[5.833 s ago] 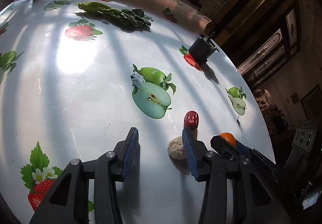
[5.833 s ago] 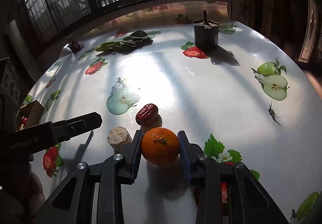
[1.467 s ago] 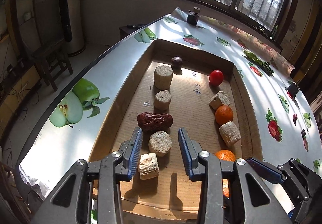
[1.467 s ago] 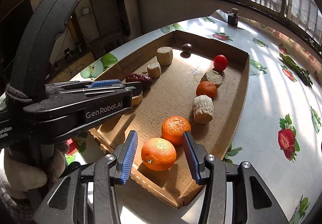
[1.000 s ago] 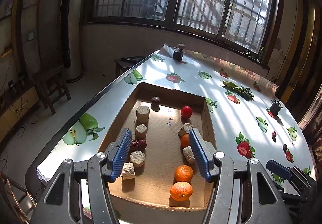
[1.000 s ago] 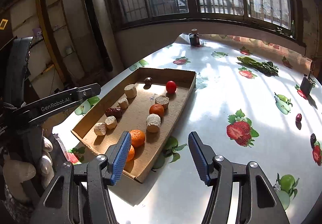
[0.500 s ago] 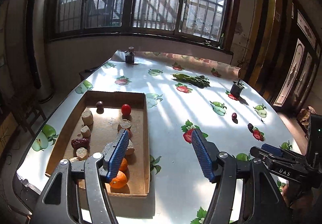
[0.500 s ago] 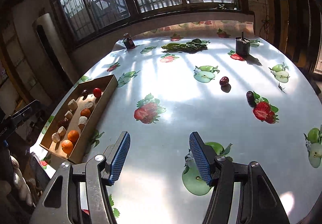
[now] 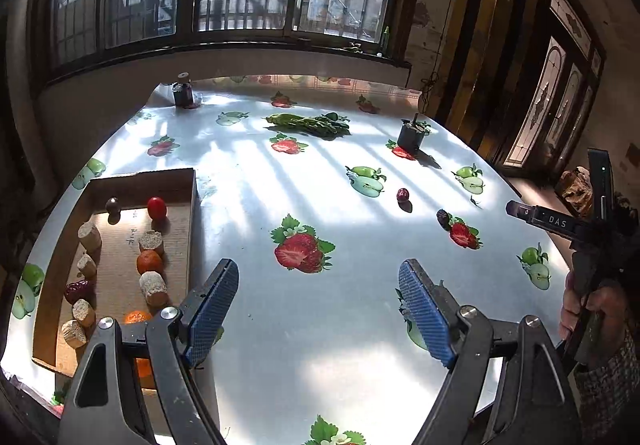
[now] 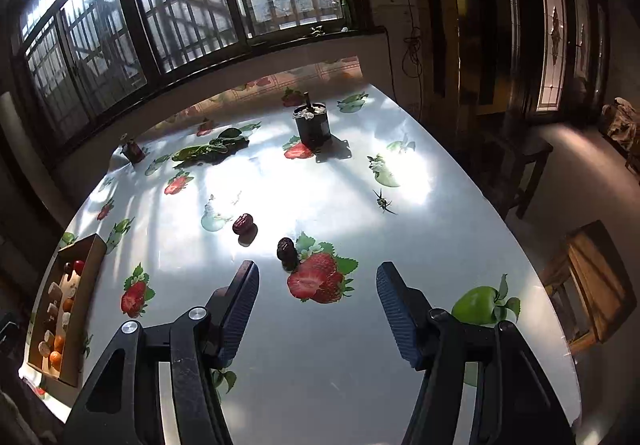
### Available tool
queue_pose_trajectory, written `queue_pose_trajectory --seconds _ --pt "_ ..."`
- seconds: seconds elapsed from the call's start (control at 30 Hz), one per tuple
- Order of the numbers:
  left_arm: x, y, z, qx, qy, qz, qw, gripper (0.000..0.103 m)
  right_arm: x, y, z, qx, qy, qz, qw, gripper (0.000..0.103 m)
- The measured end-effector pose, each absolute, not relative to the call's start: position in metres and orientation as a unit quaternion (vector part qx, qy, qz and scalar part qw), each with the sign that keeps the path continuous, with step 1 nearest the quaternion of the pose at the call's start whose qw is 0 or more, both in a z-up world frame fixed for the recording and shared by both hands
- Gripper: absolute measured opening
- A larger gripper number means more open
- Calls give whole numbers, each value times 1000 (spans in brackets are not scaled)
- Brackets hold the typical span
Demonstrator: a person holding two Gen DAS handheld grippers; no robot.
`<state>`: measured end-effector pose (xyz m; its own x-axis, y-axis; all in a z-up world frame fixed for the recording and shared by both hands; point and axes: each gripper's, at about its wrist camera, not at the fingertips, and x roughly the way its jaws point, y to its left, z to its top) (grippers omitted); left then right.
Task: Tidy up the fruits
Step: 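Move both grippers back from the box to the remaining fruits, then grasp the small red date with the left gripper while the right grasps the dark plum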
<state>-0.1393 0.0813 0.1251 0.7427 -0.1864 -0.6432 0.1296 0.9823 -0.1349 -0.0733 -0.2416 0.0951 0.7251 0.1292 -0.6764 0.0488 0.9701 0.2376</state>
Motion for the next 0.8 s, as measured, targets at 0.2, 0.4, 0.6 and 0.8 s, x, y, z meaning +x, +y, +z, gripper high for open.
queue_pose_trajectory --seconds 0.2,0.4,0.6,0.8 --pt "-82 48 124 -37 374 -129 918 58 -20 -213 57 128 419 44 898 47" --pt "-12 29 112 -85 415 -155 892 50 14 -201 25 125 436 52 890 47" --pt "53 1 75 -112 459 -174 864 50 20 -200 10 129 434 60 890 47" --pt "96 -38 43 -111 487 -194 844 39 22 -194 10 126 429 66 892 47"
